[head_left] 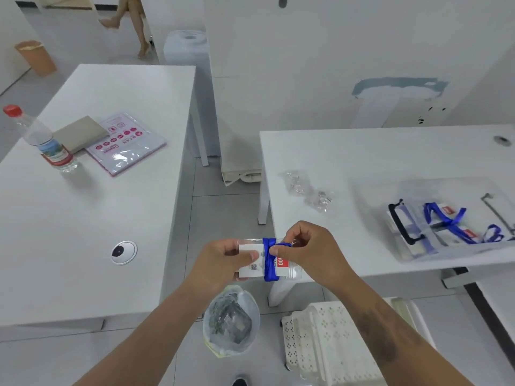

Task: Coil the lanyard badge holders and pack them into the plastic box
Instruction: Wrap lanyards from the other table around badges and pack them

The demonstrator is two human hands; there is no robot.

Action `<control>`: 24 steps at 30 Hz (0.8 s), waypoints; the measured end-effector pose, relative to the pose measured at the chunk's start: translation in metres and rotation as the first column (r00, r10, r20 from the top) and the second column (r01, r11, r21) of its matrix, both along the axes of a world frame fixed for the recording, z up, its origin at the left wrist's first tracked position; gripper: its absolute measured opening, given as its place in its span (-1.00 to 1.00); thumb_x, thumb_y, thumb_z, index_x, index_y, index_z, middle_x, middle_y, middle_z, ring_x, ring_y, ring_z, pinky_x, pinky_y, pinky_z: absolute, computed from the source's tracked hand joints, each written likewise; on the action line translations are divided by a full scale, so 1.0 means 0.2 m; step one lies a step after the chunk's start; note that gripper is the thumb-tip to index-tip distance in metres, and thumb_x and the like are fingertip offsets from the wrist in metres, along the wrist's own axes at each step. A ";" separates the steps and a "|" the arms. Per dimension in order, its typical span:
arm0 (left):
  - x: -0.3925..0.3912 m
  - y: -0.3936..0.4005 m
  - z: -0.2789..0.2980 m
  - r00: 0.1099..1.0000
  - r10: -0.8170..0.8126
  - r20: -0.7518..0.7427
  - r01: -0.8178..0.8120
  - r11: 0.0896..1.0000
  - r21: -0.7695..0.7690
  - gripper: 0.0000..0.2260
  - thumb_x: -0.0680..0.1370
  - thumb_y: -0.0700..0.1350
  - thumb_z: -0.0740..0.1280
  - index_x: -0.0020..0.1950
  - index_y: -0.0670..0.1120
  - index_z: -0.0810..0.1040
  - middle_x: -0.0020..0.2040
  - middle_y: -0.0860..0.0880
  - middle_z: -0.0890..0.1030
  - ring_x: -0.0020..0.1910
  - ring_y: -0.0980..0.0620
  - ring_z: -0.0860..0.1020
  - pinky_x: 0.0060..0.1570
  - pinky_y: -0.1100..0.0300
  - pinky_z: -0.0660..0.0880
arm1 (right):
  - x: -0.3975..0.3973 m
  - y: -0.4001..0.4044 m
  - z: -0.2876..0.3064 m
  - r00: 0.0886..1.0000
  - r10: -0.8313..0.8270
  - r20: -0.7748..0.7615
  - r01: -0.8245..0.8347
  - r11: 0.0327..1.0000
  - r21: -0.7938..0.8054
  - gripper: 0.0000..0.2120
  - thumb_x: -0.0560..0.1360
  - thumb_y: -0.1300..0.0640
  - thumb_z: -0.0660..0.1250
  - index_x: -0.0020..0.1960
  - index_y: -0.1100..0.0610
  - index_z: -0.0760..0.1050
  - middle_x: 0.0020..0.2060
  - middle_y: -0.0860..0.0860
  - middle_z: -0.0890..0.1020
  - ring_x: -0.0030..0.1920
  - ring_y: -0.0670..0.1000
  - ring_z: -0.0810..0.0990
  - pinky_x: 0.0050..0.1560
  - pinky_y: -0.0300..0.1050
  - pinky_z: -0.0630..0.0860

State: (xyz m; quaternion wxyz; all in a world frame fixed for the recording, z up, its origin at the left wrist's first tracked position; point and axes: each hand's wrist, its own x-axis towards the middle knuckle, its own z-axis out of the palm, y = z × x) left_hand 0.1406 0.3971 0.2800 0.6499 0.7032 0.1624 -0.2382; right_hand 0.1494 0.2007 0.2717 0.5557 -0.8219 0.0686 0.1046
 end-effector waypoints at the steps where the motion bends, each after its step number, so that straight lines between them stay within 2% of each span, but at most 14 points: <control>1: 0.00 -0.02 0.00 1.000 0.002 -0.007 -0.002 1.000 -0.011 -0.88 0.52 -0.26 0.43 0.04 -0.15 0.65 -0.19 -0.05 0.74 -0.22 0.03 0.71 -0.23 0.16 0.65 | 0.01 -0.02 0.00 1.000 0.001 -0.011 -0.001 1.000 -0.014 -0.74 0.33 0.12 0.59 -0.25 0.08 0.49 -0.32 0.06 0.64 -0.30 -0.02 0.60 -0.28 -0.09 0.52; 4: 0.01 -0.12 -0.01 1.000 0.002 -0.019 -0.003 0.999 -0.046 -0.90 0.52 -0.31 0.40 -0.01 -0.17 0.65 -0.28 -0.01 0.72 -0.32 0.09 0.70 -0.37 0.27 0.59 | 0.00 -0.12 -0.01 1.000 -0.003 -0.024 0.003 1.000 -0.022 -0.73 0.32 0.12 0.60 -0.23 0.09 0.49 -0.36 -0.05 0.63 -0.35 -0.12 0.58 -0.29 -0.14 0.52; 12: 0.02 -0.69 -0.01 0.997 -0.075 0.002 0.075 0.997 -0.034 -0.91 0.53 -0.27 0.42 -0.01 -0.14 0.67 -0.10 -0.14 0.73 -0.23 0.01 0.71 -0.27 0.21 0.63 | -0.05 -0.69 -0.01 0.998 -0.069 -0.012 0.069 0.997 0.024 -0.75 0.30 0.17 0.61 -0.23 0.14 0.52 -0.38 0.01 0.58 -0.36 -0.06 0.51 -0.26 -0.06 0.52; 15: 0.01 -1.02 0.00 0.995 -0.093 0.028 0.093 0.996 -0.016 -0.90 0.52 -0.27 0.42 0.01 -0.16 0.67 -0.08 -0.19 0.72 -0.24 0.03 0.70 -0.32 0.22 0.60 | -0.06 -1.03 0.01 0.998 -0.069 -0.005 0.069 0.997 0.027 -0.75 0.31 0.17 0.60 -0.22 0.15 0.52 -0.37 0.04 0.59 -0.35 -0.06 0.52 -0.30 -0.17 0.49; 20: -0.07 -1.60 0.03 0.998 -0.027 0.054 0.022 0.996 0.083 -0.89 0.52 -0.21 0.44 -0.01 -0.23 0.65 -0.06 -0.23 0.69 -0.19 -0.02 0.71 -0.21 0.12 0.67 | -0.07 -1.61 0.06 1.000 0.020 0.003 -0.020 1.000 -0.010 -0.75 0.34 0.15 0.59 -0.16 0.16 0.52 -0.38 -0.11 0.58 -0.43 -0.25 0.54 -0.40 -0.38 0.44; 21: -0.08 -1.60 0.03 0.998 -0.025 0.062 0.020 0.996 0.087 -0.89 0.52 -0.20 0.43 0.00 -0.23 0.65 -0.06 -0.23 0.69 -0.15 -0.06 0.71 -0.17 0.09 0.67 | -0.07 -1.62 0.06 1.000 0.014 0.006 -0.014 1.000 -0.002 -0.75 0.33 0.15 0.59 -0.16 0.15 0.52 -0.38 -0.12 0.57 -0.44 -0.26 0.53 -0.40 -0.39 0.43; 22: -0.10 -1.77 0.05 0.997 -0.001 0.072 -0.004 0.997 0.075 -0.89 0.53 -0.20 0.42 -0.01 -0.22 0.65 -0.06 -0.22 0.70 -0.13 -0.08 0.71 -0.14 0.06 0.68 | -0.07 -1.78 0.08 0.999 0.028 0.022 -0.028 1.000 -0.004 -0.74 0.32 0.15 0.60 -0.18 0.13 0.52 -0.38 -0.11 0.56 -0.45 -0.25 0.50 -0.39 -0.37 0.42; 24: -0.12 -1.93 0.08 0.997 0.038 0.063 -0.041 0.998 0.053 -0.94 0.55 -0.20 0.40 -0.05 -0.15 0.66 -0.12 -0.15 0.72 -0.19 0.00 0.71 -0.21 0.14 0.66 | -0.06 -1.93 0.10 0.998 0.044 0.037 -0.044 0.999 -0.007 -0.73 0.30 0.13 0.61 -0.20 0.07 0.51 -0.37 -0.10 0.54 -0.44 -0.23 0.46 -0.36 -0.32 0.43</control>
